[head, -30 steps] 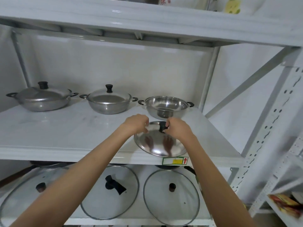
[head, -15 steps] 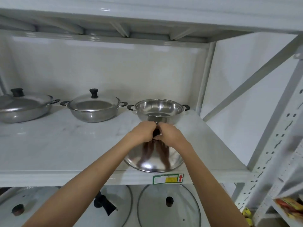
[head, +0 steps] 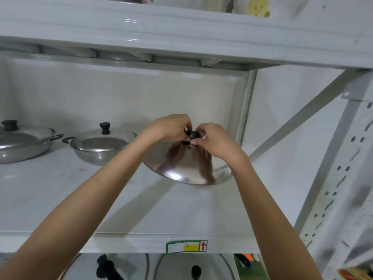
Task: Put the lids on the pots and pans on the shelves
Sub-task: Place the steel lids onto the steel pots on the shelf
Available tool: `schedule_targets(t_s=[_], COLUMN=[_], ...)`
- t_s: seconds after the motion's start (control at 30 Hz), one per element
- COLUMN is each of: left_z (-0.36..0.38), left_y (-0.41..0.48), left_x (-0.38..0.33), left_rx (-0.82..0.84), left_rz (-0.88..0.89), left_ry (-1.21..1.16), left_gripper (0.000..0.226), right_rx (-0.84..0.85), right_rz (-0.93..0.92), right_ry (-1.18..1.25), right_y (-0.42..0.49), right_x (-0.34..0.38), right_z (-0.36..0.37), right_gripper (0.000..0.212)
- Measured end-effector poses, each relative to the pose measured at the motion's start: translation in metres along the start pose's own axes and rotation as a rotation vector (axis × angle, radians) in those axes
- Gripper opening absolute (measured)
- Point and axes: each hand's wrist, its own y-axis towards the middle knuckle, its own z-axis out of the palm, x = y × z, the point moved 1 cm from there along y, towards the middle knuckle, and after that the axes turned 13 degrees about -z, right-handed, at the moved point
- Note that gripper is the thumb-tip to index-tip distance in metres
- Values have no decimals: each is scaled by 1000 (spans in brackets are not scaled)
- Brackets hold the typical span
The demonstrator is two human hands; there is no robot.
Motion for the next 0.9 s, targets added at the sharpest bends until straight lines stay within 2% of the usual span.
schedule_targets(t_s=[0.27, 0.47, 0.67, 0.9], left_z=[27, 62, 90, 111], left_y=[77, 130, 163, 180], left_x=[4, 21, 35, 51], left_rx=[14, 21, -28, -62], left_rz=[-108, -110, -65, -40], left_ry=[2, -57, -151, -113], left_gripper=[31, 12, 24, 26], right_rx=[58, 45, -6, 7], right_rz=[54, 107, 142, 151], right_ry=[-9, -15, -104, -156], right_y=[60, 95, 113, 124], right_x=[-45, -83, -107, -115], right_z=[26, 68, 100, 125], right_gripper=[33, 28, 29, 30])
